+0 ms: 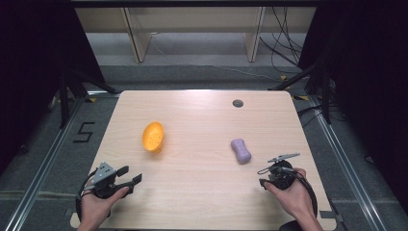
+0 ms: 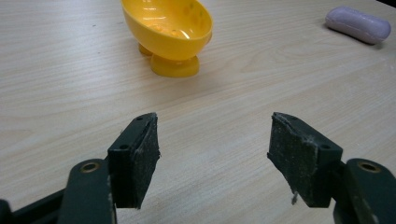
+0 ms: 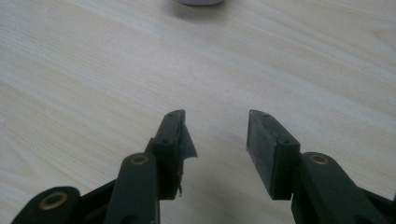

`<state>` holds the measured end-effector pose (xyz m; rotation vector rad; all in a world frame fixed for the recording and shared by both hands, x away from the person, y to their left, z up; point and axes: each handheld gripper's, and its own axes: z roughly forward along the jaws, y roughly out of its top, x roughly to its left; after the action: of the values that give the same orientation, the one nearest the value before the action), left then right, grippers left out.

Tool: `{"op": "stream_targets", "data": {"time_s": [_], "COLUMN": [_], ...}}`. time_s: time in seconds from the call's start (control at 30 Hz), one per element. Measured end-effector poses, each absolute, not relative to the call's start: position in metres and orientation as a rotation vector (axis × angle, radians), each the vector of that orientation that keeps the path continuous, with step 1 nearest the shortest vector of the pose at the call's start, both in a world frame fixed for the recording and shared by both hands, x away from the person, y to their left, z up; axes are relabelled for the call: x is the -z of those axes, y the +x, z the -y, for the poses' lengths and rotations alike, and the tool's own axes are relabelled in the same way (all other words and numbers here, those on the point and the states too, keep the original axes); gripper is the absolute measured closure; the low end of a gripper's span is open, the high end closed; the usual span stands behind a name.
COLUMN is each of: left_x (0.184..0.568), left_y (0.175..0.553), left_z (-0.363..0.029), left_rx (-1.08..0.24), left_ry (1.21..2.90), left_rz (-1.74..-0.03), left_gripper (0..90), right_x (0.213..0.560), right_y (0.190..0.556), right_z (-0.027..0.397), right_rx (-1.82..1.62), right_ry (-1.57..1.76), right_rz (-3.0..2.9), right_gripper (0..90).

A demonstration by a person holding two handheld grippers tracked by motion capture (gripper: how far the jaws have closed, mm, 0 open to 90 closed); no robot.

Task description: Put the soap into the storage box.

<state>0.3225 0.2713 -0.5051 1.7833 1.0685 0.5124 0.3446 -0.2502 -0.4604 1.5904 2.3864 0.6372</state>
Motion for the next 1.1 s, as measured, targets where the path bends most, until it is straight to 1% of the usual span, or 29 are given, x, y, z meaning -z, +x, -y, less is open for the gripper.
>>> {"op": "stream_targets", "data": {"time_s": [0.03, 0.1, 0.17, 0.3, 0.33, 0.43, 0.47, 0.5, 0.53, 0.57, 0.6, 0.67, 0.73, 0.77, 0.83, 0.9, 0.97, 1.0, 1.03, 1.1], "left_x": [0.505, 0.504, 0.504, 0.505, 0.505, 0.505, 0.505, 0.505, 0.505, 0.505, 0.504, 0.505, 0.505, 0.505, 0.506, 0.506, 0.505, 0.505, 0.505, 0.505], "left_y": [0.324, 0.324, 0.324, 0.321, 0.319, 0.318, 0.318, 0.318, 0.319, 0.319, 0.321, 0.319, 0.318, 0.318, 0.318, 0.320, 0.325, 0.325, 0.325, 0.324], "left_z": [-0.272, -0.273, -0.273, -0.272, -0.271, -0.271, -0.271, -0.271, -0.272, -0.272, -0.274, -0.271, -0.271, -0.271, -0.271, -0.272, -0.276, -0.276, -0.276, -0.275], "left_rx": [-0.529, -0.545, -0.541, -0.509, -0.502, -0.498, -0.495, -0.495, -0.503, -0.503, -0.532, -0.498, -0.494, -0.493, -0.491, -0.500, -0.551, -0.553, -0.551, -0.540], "left_ry": [1.796, 1.813, 1.804, 1.772, 1.765, 1.764, 1.764, 1.764, 1.766, 1.766, 1.797, 1.763, 1.763, 1.763, 1.763, 1.773, 1.833, 1.834, 1.833, 1.817], "left_rz": [-1.037, -1.027, -1.033, -1.082, -1.105, -1.103, -1.106, -1.106, -1.087, -1.087, -1.046, -1.096, -1.105, -1.106, -1.109, -1.080, -0.990, -0.990, -0.991, -1.014], "left_gripper": [32.4, 32.5, 32.4, 32.5, 32.5, 32.4, 32.5, 32.5, 32.4, 32.4, 32.4, 32.4, 32.5, 32.4, 32.4, 32.4, 32.4, 32.4, 32.4, 32.4], "right_x": [0.459, 0.454, 0.451, 0.436, 0.436, 0.433, 0.436, 0.436, 0.435, 0.435, 0.435, 0.438, 0.440, 0.441, 0.441, 0.443, 0.442, 0.444, 0.441, 0.439], "right_y": [0.347, 0.353, 0.356, 0.383, 0.383, 0.404, 0.418, 0.418, 0.428, 0.428, 0.437, 0.445, 0.452, 0.454, 0.456, 0.460, 0.463, 0.470, 0.466, 0.469], "right_z": [0.249, 0.244, 0.240, 0.223, 0.223, 0.216, 0.208, 0.208, 0.204, 0.204, 0.199, 0.195, 0.194, 0.192, 0.189, 0.188, 0.186, 0.191, 0.184, 0.183], "right_rx": [-0.627, -0.608, -0.605, -0.521, -0.521, -0.473, -0.428, -0.428, -0.365, -0.365, -0.353, -0.339, -0.385, -0.330, -0.326, -0.291, -0.305, -0.334, -0.304, -0.326], "right_ry": [1.587, 1.595, 1.613, 1.688, 1.688, 1.682, 1.672, 1.672, 1.651, 1.651, 1.616, 1.601, 1.630, 1.611, 1.685, 1.684, 1.708, 1.541, 1.706, 1.703], "right_rz": [-2.395, -2.417, -2.414, -2.445, -2.445, -2.504, -2.526, -2.526, -2.562, -2.562, -2.574, -2.594, -2.622, -2.587, -2.567, -2.583, -2.577, -2.649, -2.576, -2.565], "right_gripper": [56.0, 55.5, 55.4, 53.1, 53.1, 52.2, 50.0, 50.0, 49.0, 49.0, 45.8, 45.0, 45.0, 44.9, 44.7, 44.7, 44.7, 44.7, 44.7, 44.1]}}
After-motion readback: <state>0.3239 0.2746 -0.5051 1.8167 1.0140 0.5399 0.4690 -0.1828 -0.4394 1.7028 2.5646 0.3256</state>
